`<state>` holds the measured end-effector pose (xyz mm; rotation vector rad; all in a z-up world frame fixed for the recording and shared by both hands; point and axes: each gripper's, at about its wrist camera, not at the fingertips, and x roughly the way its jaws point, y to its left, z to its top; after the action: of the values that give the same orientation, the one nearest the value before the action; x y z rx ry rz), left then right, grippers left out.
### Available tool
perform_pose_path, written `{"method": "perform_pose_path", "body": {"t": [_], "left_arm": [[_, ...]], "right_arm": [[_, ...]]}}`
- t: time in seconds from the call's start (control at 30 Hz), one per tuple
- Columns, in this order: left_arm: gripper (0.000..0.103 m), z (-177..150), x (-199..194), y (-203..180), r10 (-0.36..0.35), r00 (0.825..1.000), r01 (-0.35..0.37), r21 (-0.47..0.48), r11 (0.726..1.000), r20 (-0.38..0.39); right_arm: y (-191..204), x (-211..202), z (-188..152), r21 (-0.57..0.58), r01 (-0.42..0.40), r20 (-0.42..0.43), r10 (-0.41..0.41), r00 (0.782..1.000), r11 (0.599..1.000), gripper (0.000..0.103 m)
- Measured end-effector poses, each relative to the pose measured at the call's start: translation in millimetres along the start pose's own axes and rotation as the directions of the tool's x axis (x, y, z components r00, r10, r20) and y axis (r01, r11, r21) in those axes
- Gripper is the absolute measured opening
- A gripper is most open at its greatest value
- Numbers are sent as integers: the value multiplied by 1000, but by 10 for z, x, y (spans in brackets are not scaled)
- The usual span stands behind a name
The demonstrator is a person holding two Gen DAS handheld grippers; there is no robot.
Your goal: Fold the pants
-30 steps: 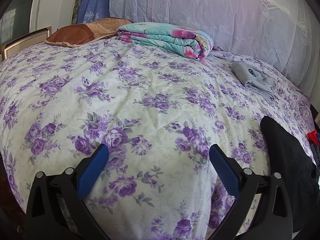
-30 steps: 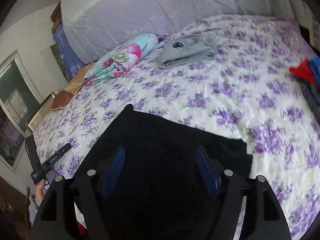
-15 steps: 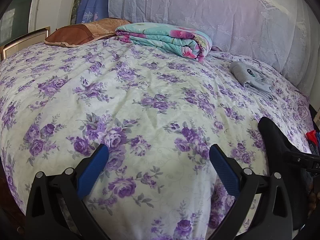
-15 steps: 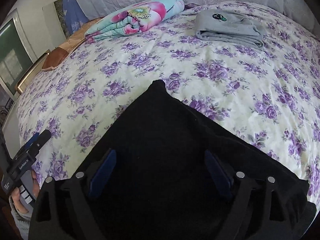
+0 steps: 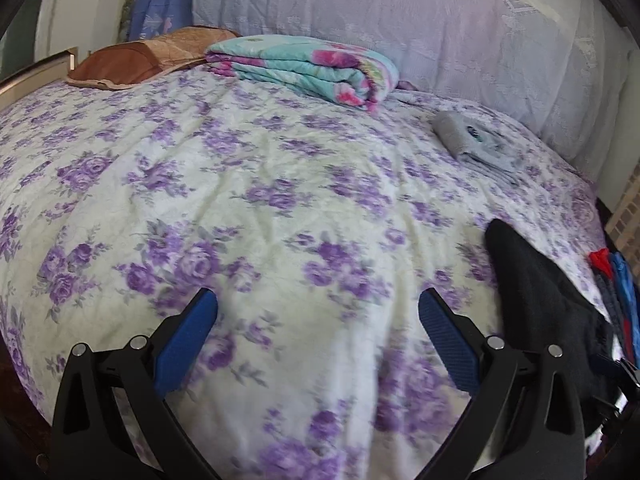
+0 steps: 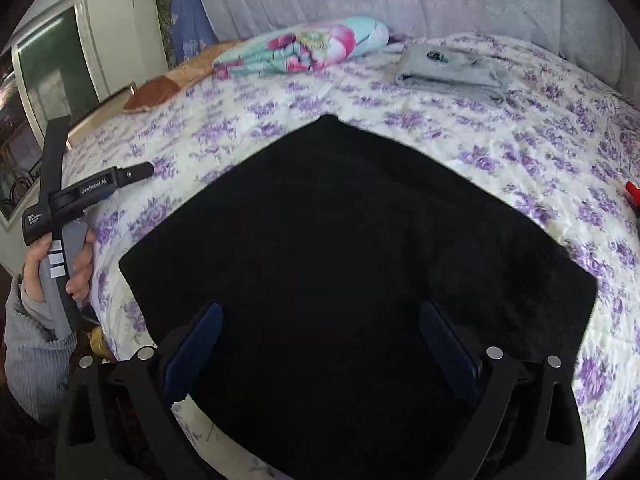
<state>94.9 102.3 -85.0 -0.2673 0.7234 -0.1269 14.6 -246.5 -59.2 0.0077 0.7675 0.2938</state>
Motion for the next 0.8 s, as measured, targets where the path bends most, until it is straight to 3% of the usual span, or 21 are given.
{"method": "perform_pose_path", "body": {"t": [0.07, 0.13, 0.2, 0.27, 0.3, 0.37, 0.43, 0.63, 0.67, 0.7, 0.77, 0.8], "left_arm": [[98, -8, -62, -188, -142, 989, 143, 27, 989, -45], [98, -57, -24, -390, -257, 960, 261, 25, 965, -112], [98, -112, 90, -594, -300, 940, 308, 28, 951, -161], [98, -153, 232, -777, -305, 931, 319, 43, 947, -203], [98, -160, 297, -848, -304, 927, 320, 44, 946, -220], [98, -150, 412, -979, -329, 908, 348, 33, 937, -258], [98, -124, 525, -1122, -336, 894, 366, 49, 929, -295], [98, -88, 844, -1418, -280, 879, 353, 134, 926, -386], [98, -78, 854, -1427, -282, 875, 359, 137, 923, -393], [98, -65, 865, -1430, -292, 868, 370, 132, 919, -402], [98, -36, 853, -1409, -318, 856, 391, 108, 914, -407], [89, -27, 844, -1399, -330, 853, 401, 103, 910, -404]], "right_arm": [[-227, -365, -54, 78, -57, 109, 48, 993, 995, 99], [-579, -665, -140, 188, -72, 187, 36, 982, 980, 99], [-971, -747, -242, 305, -35, 160, -15, 987, 952, 99], [-1319, -663, -356, 408, -34, 98, -6, 995, 912, 99], [-1455, -589, -408, 463, -68, 77, 37, 996, 884, 99], [-1612, -408, -461, 540, -179, 77, 163, 984, 823, 99], [-1670, -231, -453, 585, -242, 95, 231, 968, 774, 99], [-1591, 163, -202, 563, -280, 47, 308, 950, 778, 99], [-1546, 205, -174, 545, -293, 39, 325, 945, 786, 93], [-1494, 265, -160, 530, -299, 21, 340, 940, 794, 74], [-1429, 311, -179, 502, -268, 7, 306, 952, 822, 58], [-1411, 304, -179, 482, -269, 10, 302, 953, 834, 51]]}}
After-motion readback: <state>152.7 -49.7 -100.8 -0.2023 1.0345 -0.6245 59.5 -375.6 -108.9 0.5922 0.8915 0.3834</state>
